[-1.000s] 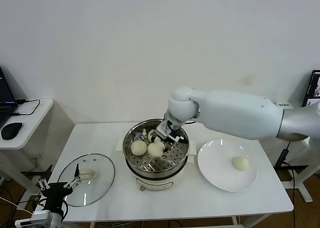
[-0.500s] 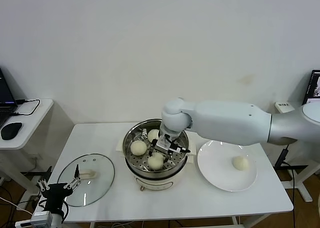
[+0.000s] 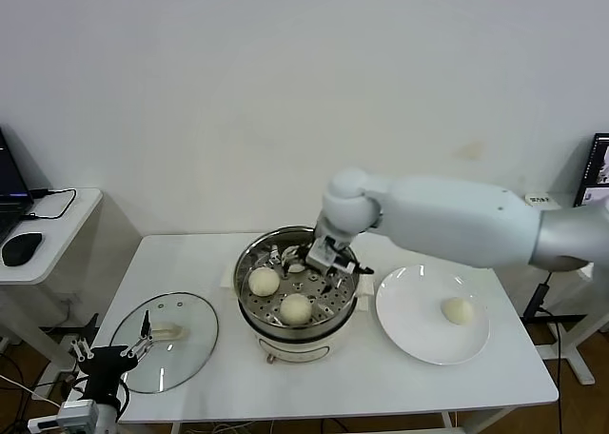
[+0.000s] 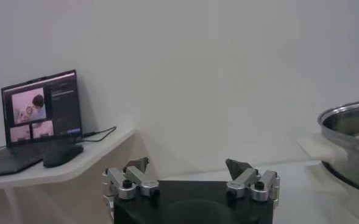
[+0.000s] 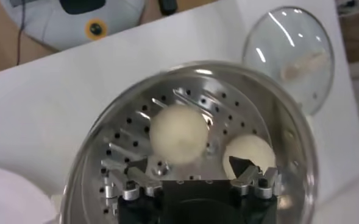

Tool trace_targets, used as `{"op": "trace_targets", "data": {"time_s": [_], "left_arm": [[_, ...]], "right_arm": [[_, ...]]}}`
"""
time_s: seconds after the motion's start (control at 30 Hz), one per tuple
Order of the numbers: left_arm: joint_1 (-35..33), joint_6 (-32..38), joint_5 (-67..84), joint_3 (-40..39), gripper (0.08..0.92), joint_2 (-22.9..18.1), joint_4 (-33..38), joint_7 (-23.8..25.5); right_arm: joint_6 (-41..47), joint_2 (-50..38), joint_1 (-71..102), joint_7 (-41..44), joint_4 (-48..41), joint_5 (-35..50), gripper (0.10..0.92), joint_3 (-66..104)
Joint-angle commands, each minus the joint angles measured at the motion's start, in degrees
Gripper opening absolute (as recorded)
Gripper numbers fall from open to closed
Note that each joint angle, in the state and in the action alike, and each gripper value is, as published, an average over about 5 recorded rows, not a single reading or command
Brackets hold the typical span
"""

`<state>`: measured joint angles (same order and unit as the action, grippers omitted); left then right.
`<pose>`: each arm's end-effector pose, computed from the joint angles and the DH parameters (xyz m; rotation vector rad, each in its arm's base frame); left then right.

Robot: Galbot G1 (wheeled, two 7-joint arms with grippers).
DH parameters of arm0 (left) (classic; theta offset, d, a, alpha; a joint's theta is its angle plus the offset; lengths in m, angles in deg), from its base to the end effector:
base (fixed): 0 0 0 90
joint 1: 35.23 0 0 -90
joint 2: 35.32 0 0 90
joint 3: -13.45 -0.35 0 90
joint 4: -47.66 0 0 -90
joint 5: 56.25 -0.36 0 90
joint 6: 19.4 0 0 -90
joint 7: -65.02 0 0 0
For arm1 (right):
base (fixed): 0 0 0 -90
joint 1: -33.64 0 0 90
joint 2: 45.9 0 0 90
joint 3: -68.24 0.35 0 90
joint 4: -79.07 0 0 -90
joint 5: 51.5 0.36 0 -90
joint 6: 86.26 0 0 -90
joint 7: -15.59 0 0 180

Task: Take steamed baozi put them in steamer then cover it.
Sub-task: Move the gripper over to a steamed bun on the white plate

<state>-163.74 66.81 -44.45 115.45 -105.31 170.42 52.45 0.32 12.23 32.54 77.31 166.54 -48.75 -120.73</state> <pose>0.1543 0.1122 -0.2816 0.2986 -3.0013 -0.3210 0.4993 0.1085 -0.0465 1.9500 -0.9391 2.0831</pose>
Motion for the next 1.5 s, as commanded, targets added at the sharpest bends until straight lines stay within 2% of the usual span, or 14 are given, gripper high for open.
{"op": "trace_targets", "data": {"time_s": [0.03,0.27,0.57,0.97,1.5], "left_arm": [[0.2,0.1,0.2,-0.2,0.823,1.0,-0.2,0.0],[1.1,0.9,0.5,-1.3,0.823,2.4,-1.6,0.1],[1.8,1.1,0.5,-2.4,0.823,3.4,-3.0,0.1],[1.4,0.9,0.6,-2.1,0.823,3.6,-3.1,0.3],[0.6,0.8,0.6,-1.2,0.823,3.3,-2.8,0.6]], "right_arm": [[15.5,-17.4,-1.8,2.9,3.3,9.2,0.823,4.5],[17.9,-30.1,4.6,3.0,4.3,3.5,0.823,7.1],[16.3,-34.8,23.5,2.0,-2.1,-6.6,0.823,19.8],[15.4,-31.6,41.9,-0.1,-9.1,-15.3,0.823,33.9],[14.0,-21.9,44.6,-2.2,-18.9,-19.0,0.807,37.6]]}}
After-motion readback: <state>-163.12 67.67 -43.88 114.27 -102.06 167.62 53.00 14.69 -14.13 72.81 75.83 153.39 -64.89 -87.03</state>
